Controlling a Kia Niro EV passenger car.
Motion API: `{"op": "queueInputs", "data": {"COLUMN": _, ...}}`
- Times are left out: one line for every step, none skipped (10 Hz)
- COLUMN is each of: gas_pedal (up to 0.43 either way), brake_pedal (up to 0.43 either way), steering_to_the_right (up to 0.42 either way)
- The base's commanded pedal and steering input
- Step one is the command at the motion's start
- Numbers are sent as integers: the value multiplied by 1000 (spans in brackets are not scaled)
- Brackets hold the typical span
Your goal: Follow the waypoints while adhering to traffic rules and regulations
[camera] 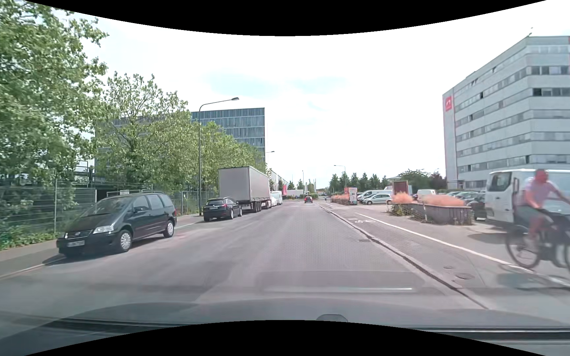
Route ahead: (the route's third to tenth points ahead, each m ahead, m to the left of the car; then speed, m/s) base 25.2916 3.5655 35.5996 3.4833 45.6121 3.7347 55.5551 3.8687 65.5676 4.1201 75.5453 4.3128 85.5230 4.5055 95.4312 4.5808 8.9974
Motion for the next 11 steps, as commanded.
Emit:
{"op": "queueInputs", "data": {"gas_pedal": 87, "brake_pedal": 0, "steering_to_the_right": -4}}
{"op": "queueInputs", "data": {"gas_pedal": 87, "brake_pedal": 0, "steering_to_the_right": -4}}
{"op": "queueInputs", "data": {"gas_pedal": 87, "brake_pedal": 0, "steering_to_the_right": -4}}
{"op": "queueInputs", "data": {"gas_pedal": 87, "brake_pedal": 0, "steering_to_the_right": -4}}
{"op": "queueInputs", "data": {"gas_pedal": 87, "brake_pedal": 0, "steering_to_the_right": -4}}
{"op": "queueInputs", "data": {"gas_pedal": 87, "brake_pedal": 0, "steering_to_the_right": -4}}
{"op": "queueInputs", "data": {"gas_pedal": 87, "brake_pedal": 0, "steering_to_the_right": -4}}
{"op": "queueInputs", "data": {"gas_pedal": 87, "brake_pedal": 0, "steering_to_the_right": -4}}
{"op": "queueInputs", "data": {"gas_pedal": 87, "brake_pedal": 0, "steering_to_the_right": -4}}
{"op": "queueInputs", "data": {"gas_pedal": 87, "brake_pedal": 0, "steering_to_the_right": -4}}
{"op": "queueInputs", "data": {"gas_pedal": 87, "brake_pedal": 0, "steering_to_the_right": -4}}
